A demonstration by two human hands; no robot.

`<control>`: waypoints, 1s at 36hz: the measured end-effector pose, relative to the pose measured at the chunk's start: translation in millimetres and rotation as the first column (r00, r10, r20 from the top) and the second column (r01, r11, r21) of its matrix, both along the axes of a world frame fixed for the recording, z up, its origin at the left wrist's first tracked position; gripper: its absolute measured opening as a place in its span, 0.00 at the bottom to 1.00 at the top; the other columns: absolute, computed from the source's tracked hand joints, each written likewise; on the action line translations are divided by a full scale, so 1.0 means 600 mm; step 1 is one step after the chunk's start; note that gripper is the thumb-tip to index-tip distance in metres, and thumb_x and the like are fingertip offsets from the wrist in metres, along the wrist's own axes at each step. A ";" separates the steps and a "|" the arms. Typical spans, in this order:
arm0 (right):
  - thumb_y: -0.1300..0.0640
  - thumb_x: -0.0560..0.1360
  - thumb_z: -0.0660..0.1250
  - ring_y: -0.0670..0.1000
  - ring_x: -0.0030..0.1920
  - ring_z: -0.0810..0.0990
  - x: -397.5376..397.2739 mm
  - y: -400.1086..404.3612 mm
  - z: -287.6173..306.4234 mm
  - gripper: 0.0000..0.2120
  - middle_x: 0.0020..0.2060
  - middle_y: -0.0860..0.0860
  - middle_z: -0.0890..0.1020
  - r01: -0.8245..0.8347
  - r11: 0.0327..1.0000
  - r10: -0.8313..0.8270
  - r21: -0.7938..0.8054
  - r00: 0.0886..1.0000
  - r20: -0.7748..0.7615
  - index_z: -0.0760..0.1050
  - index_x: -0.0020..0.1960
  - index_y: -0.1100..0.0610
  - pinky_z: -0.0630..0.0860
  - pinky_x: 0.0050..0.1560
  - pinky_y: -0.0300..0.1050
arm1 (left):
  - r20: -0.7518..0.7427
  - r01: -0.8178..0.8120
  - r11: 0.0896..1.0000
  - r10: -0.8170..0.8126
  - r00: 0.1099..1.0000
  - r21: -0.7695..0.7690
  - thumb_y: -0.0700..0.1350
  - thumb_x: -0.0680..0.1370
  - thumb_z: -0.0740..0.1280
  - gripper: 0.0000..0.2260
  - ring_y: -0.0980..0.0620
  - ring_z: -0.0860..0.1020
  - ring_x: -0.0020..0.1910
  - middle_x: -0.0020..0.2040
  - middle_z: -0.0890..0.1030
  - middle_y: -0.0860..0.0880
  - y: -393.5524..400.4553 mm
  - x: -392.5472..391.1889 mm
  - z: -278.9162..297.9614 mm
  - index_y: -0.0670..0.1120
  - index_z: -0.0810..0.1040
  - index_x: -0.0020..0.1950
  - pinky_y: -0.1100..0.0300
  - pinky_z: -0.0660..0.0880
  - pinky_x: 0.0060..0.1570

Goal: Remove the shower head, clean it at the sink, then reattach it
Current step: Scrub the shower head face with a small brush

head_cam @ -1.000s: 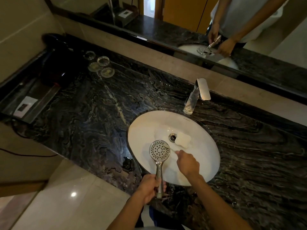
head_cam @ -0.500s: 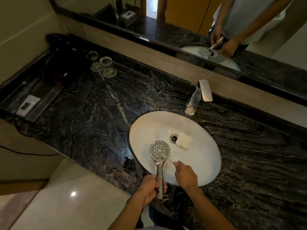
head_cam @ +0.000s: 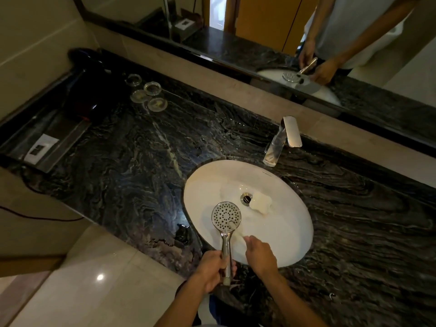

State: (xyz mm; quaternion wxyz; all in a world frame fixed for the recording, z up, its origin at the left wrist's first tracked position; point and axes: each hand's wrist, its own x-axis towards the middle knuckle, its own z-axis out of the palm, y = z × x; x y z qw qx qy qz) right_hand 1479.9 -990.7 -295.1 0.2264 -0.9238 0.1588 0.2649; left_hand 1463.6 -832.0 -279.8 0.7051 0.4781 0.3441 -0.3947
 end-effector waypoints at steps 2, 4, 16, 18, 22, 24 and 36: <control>0.44 0.85 0.50 0.57 0.53 0.82 -0.005 0.003 0.000 0.20 0.53 0.56 0.84 -0.050 0.999 0.050 -0.016 0.999 -0.002 0.76 0.58 0.54 0.75 0.50 0.49 | -0.003 -0.004 1.000 0.004 1.000 -0.003 0.27 0.79 0.58 0.07 0.43 0.80 0.33 0.35 0.80 0.39 0.000 0.001 0.001 0.31 0.76 0.49 0.49 0.79 0.39; 0.44 0.84 0.50 0.56 0.52 0.83 0.004 0.000 0.003 0.20 0.52 0.55 0.85 -0.080 0.996 0.080 -0.046 0.997 -0.001 0.76 0.57 0.54 0.77 0.50 0.49 | -0.008 -0.004 1.000 0.004 1.000 -0.005 0.27 0.79 0.58 0.08 0.43 0.80 0.34 0.36 0.80 0.39 0.001 0.002 0.004 0.31 0.76 0.49 0.51 0.80 0.38; 0.44 0.84 0.49 0.60 0.56 0.81 0.088 -0.018 0.020 0.21 0.55 0.58 0.83 0.069 0.997 -0.068 -0.039 0.997 0.032 0.76 0.59 0.55 0.76 0.56 0.53 | 0.005 0.004 1.000 -0.004 1.000 0.005 0.27 0.80 0.57 0.08 0.43 0.77 0.34 0.37 0.78 0.38 0.000 -0.002 0.008 0.32 0.76 0.48 0.50 0.77 0.37; 0.45 0.84 0.49 0.59 0.56 0.81 0.071 -0.012 0.015 0.22 0.55 0.58 0.83 0.080 0.997 -0.079 -0.016 0.997 0.020 0.76 0.59 0.56 0.76 0.55 0.53 | 0.001 -0.003 1.000 0.003 1.000 0.001 0.27 0.79 0.58 0.07 0.43 0.78 0.35 0.37 0.78 0.38 0.000 -0.002 0.005 0.32 0.76 0.49 0.49 0.77 0.39; 0.44 0.84 0.48 0.58 0.54 0.81 0.021 -0.003 0.001 0.22 0.54 0.57 0.83 0.049 0.999 -0.049 -0.004 0.999 -0.012 0.76 0.58 0.56 0.75 0.53 0.51 | -0.005 -0.018 1.000 0.018 1.000 -0.010 0.26 0.78 0.58 0.08 0.43 0.79 0.34 0.36 0.79 0.37 0.002 -0.002 0.008 0.32 0.76 0.48 0.50 0.78 0.38; 0.44 0.84 0.49 0.57 0.54 0.81 -0.001 0.000 -0.006 0.21 0.54 0.56 0.84 -0.006 1.000 0.005 -0.013 1.000 -0.023 0.76 0.59 0.54 0.74 0.49 0.48 | -0.005 -0.020 1.000 0.020 1.000 -0.009 0.26 0.78 0.58 0.08 0.43 0.79 0.34 0.36 0.79 0.37 0.002 -0.001 0.007 0.32 0.76 0.48 0.50 0.79 0.38; 0.45 0.85 0.48 0.58 0.54 0.81 0.063 -0.026 0.019 0.21 0.52 0.57 0.84 0.088 0.995 -0.085 -0.040 0.993 0.083 0.76 0.55 0.56 0.76 0.53 0.51 | -0.006 -0.011 1.000 0.011 1.000 0.002 0.27 0.80 0.58 0.07 0.43 0.79 0.35 0.39 0.78 0.37 0.000 -0.001 0.010 0.30 0.76 0.51 0.50 0.77 0.37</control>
